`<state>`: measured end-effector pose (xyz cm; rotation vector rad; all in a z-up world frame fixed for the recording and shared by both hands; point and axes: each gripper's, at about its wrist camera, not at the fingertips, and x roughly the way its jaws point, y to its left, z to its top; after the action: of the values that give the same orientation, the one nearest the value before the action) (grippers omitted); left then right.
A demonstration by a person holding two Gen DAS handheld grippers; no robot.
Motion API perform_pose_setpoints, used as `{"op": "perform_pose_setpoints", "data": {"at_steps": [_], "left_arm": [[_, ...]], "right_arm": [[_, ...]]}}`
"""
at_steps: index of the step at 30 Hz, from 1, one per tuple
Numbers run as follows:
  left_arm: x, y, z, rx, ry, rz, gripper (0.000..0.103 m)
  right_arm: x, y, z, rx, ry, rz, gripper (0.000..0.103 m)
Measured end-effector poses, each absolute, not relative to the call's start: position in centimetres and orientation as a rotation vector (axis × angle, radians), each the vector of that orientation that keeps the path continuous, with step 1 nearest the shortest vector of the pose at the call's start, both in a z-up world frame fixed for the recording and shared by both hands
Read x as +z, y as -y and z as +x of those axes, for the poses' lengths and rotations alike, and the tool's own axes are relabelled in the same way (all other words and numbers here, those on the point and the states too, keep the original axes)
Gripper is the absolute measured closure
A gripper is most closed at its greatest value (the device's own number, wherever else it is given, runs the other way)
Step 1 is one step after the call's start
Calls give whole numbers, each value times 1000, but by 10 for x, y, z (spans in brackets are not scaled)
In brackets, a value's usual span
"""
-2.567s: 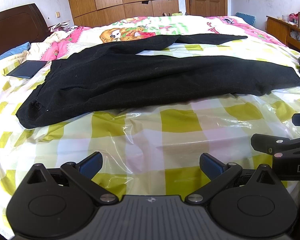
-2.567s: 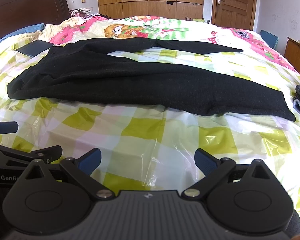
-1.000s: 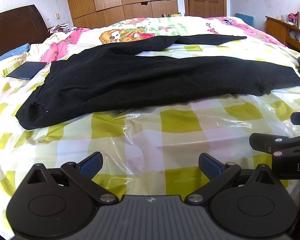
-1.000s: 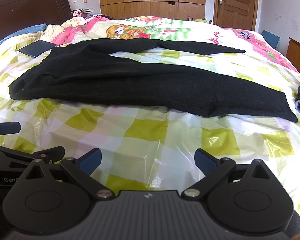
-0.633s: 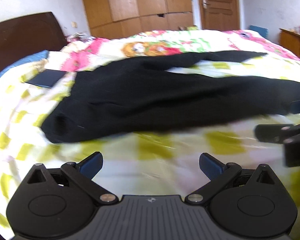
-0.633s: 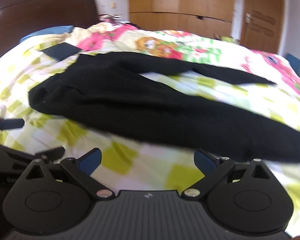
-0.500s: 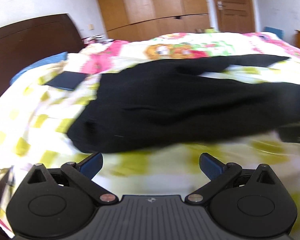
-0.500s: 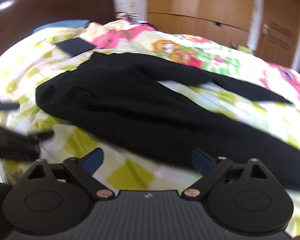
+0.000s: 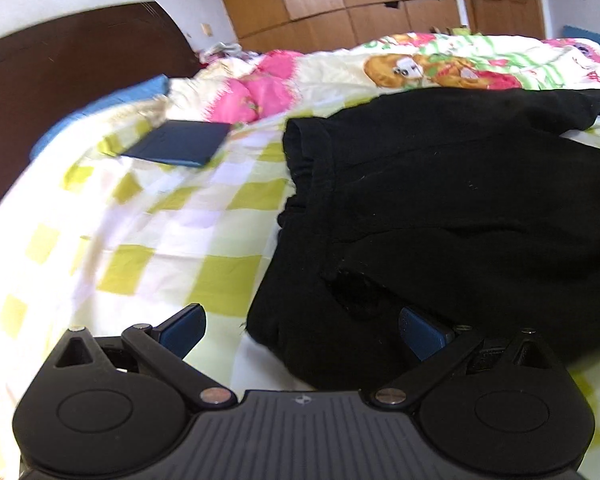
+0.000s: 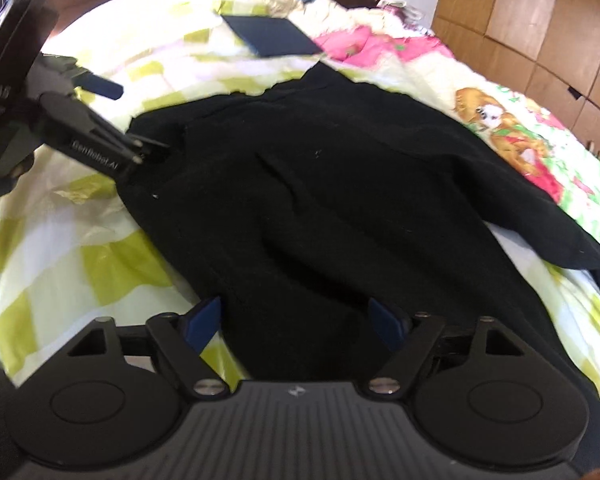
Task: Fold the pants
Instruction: 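Grasp the waistband of the black pants with both grippers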
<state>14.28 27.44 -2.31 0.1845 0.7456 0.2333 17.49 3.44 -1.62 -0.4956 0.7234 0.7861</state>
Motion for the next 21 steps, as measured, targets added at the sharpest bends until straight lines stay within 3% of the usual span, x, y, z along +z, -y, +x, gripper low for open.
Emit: {"op": "perform_pose_setpoints", "data": {"at_steps": [4,8,14,17,19,21], "left_arm": [[-37,-287,152,129,-789,144,0],[-44,-291,151,79,-832,138,0],[-36,-309,160,45,-866,79,2],[-31,-306,156,46,-844,67,34],[-31,-303,150,59,-829,97,44],[-29,-310,142,55,-823,73,47]], "right_arm": [[-22,-40,189,809,-800,-481,42],[-18,-40,191,845,-846,-459,67],[-14,-45,187,848,-865,-461,81],[-16,-48,185,831,-870,-470,85],[-17,-54,181,820,-876,-486,89],[-14,-59,177,818,-881,-500,91]]}}
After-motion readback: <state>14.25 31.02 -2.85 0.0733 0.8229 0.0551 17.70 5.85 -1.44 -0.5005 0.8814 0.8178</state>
